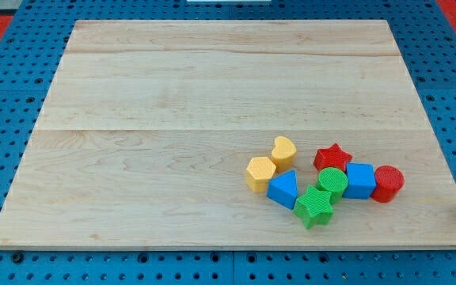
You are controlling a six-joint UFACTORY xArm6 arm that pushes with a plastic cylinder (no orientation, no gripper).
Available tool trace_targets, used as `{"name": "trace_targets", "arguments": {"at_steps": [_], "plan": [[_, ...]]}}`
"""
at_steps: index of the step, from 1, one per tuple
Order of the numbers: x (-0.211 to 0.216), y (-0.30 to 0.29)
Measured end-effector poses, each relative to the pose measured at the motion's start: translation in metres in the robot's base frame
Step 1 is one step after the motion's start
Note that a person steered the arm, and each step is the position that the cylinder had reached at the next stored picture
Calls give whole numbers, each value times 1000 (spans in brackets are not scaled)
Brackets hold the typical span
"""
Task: Move green blocks slightly up
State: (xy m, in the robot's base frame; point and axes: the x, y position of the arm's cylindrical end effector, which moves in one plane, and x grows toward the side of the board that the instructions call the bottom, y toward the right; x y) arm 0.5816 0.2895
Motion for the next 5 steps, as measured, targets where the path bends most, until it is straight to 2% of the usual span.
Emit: {"name": "trace_targets", "arguments": {"at_steps": [2, 4, 5], "plan": [[-4, -155], [-24, -172], [-22, -161]]}}
